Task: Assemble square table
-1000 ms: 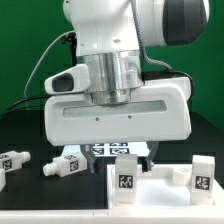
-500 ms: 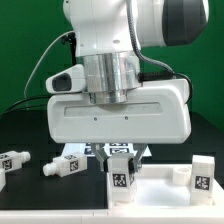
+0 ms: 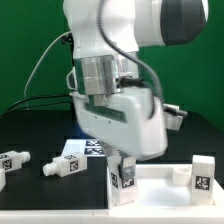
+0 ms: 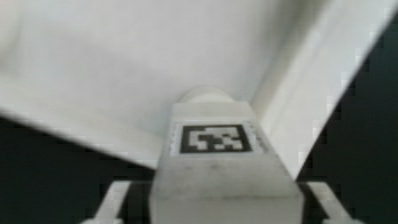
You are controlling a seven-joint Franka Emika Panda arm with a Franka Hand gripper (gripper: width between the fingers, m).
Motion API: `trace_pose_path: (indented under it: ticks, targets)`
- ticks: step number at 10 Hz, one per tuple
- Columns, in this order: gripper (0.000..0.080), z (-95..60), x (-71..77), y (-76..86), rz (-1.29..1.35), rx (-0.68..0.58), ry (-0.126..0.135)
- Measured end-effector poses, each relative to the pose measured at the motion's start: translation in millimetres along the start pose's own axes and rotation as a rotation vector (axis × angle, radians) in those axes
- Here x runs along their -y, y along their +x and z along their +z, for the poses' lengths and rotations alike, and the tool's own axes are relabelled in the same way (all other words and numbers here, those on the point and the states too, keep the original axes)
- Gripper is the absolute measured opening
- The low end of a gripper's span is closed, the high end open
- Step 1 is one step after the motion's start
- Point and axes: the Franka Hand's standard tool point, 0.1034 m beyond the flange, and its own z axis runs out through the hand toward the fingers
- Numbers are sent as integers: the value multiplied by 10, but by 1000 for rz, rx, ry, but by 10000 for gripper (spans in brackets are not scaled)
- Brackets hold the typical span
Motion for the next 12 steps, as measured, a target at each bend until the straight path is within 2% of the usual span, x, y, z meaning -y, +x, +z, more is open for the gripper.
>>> trace_pose_path:
  ticks: [3,4,5,6,7,8,11,12]
  targets:
    - [292,10,-1,-27,168,-1,0]
    - [480,11,-1,-31,169,-1,0]
    - [480,6,3,-31,67,-7,4]
    - [605,1,13,-54,-88,-11,14]
    - [605,17,-2,-103,-317,-5,1]
    - [645,29,-25,-145,-427,6,-18]
    - [649,30,-31,-108,-545,3,-19]
    - [649,27,-14,-74,-732,-17,-13]
